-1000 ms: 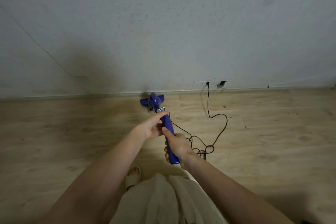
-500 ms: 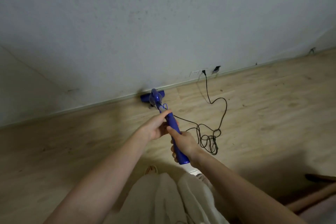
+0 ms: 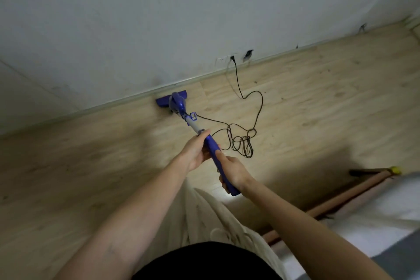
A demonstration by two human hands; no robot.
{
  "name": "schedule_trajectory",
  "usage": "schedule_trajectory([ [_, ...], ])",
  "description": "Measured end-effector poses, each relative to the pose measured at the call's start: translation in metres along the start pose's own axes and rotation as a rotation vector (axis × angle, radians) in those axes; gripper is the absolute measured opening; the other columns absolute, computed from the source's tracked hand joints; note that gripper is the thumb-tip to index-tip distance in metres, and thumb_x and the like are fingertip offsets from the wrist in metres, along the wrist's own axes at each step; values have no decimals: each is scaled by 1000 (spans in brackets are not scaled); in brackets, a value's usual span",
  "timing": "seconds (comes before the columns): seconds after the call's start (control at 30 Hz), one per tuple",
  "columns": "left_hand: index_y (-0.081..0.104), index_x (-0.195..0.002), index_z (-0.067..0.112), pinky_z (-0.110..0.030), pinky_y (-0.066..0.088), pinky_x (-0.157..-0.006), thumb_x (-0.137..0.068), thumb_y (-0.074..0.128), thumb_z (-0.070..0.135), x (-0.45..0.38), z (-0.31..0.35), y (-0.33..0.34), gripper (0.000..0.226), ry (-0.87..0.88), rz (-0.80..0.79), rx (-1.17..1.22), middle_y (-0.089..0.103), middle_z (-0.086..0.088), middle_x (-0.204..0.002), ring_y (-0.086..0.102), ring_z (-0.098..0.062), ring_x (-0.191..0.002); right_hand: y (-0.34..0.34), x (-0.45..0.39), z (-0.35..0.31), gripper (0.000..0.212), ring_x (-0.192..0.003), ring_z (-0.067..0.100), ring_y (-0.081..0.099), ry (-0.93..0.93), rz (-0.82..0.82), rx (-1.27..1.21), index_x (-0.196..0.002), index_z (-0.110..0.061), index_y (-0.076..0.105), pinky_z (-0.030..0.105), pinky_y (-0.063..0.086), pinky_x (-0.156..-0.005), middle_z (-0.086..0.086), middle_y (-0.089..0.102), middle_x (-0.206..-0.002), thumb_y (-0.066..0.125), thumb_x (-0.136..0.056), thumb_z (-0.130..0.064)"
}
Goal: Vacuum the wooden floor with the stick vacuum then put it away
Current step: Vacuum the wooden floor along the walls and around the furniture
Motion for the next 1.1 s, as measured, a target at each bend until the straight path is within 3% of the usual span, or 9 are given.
schedule_trajectory([
  [0.1,44,-108,5,-33,57,-56,-96,57,28,7,-22,20,30,-34,-39,27,56,-16,-84,68,-25,-62,-23,8,23,46,-41,21,44,8,19,18,-88,-7,50,27,38,-41,11,52,-61,36,-99,-50],
  [0.23,42,-108,7,-44,57,-75,-97,55,25,7,-59,27,25,-76,-20,2,58,-17,-82,65,-28,-70,-34,12,57,47,-42,15,44,-33,65,79,-79,-11,49,27,38,-45,5,52,-59,40,-97,-54],
  [0.4,43,-123,9,-49,55,-84,-96,58,24,2,-74,2,35,-84,23,-25,60,-18,-95,66,-29,-77,-8,4,76,47,-45,14,46,-38,91,71,-79,-13,50,23,39,-42,4,51,-62,42,-97,-55],
  [0.5,44,-125,11,-45,57,-78,-95,59,26,-4,-55,-17,37,-60,58,-38,62,-16,-92,66,-27,-75,15,-10,66,49,-48,16,47,-29,49,36,-86,-11,54,30,44,-48,6,53,-65,41,-96,-57],
  [0.67,45,-116,12,-36,58,-60,-96,57,27,-8,-14,-33,27,-49,45,-112,65,-17,-94,67,-27,-74,35,-29,33,52,-42,15,49,-30,18,-13,-73,-13,50,24,42,-42,4,53,-60,40,-96,-58],
  [0.8,42,-114,11,-40,58,-66,-97,55,25,-5,-23,-24,26,-101,8,-122,62,-21,-103,66,-29,-78,29,-26,46,54,-44,18,49,61,11,22,-78,-12,50,25,44,-43,7,55,-67,39,-94,-63],
  [0.93,44,-117,8,-34,57,-54,-96,56,29,2,-26,-13,32,-79,53,-63,60,-21,-105,66,-26,-74,11,-18,36,58,-50,20,50,3,92,81,-70,-13,50,34,47,-56,7,56,-63,41,-91,-66],
  [1.03,45,-100,5,-38,59,-65,-97,54,30,10,-18,-1,26,-69,24,-80,60,-24,-101,65,-27,-73,-1,-6,22,61,-43,22,49,-4,79,70,-71,-8,50,28,43,-44,9,55,-61,42,-92,-65],
  [1.1,44,-94,6,-36,59,-65,-97,53,30,17,-16,10,26,-60,15,-72,58,-21,-95,66,-25,-72,-12,2,17,62,-41,23,48,-1,78,85,-73,-6,51,25,40,-41,11,54,-61,43,-92,-64],
])
Point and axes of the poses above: each hand's wrist, its own x-axis away from the middle knuckle, its own y-axis out of the palm, z = x × y, the point moved 10 cm from there along -x, towards the middle knuckle
